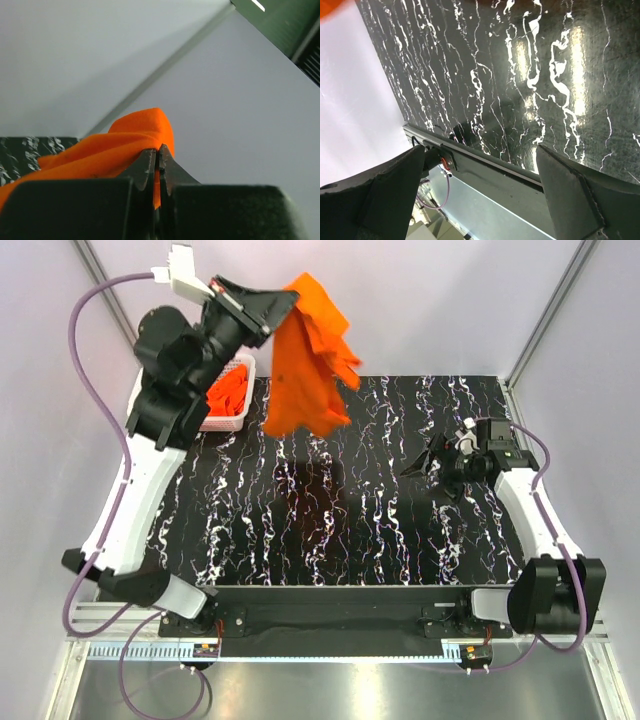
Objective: Fold and stack the t-shirts
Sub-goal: Move the tshirt to the center of the board
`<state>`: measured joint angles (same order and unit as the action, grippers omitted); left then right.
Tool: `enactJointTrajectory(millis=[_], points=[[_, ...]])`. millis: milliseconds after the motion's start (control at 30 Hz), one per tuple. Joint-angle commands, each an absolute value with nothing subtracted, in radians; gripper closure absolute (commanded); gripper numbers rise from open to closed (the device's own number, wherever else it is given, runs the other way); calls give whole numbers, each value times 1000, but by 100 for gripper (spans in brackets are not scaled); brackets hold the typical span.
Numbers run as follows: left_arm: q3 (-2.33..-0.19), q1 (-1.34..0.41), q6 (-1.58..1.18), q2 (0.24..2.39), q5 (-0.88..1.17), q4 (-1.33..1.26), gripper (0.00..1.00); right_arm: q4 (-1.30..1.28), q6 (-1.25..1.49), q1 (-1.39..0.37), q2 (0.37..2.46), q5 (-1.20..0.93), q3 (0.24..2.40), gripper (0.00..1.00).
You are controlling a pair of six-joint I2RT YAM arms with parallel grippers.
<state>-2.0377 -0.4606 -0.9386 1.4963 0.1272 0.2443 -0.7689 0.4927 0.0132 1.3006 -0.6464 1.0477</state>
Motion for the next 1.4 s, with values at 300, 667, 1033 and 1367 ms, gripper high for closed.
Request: enactJointTrajectory(millis=[300, 667, 1033, 1367], points=[[-1331, -609, -902, 1232, 197, 368, 100, -804, 456, 6, 1186, -650, 937, 0], [-939, -266, -726, 1045, 161, 596, 100, -726, 540, -201, 1285, -603, 801, 19], [-1095, -365, -500, 1152, -48, 741, 18, -678, 586, -233, 1295, -526, 703, 11], [-1219, -675, -439, 1480, 218, 609, 26, -535, 637, -235, 1401, -589, 684, 26]])
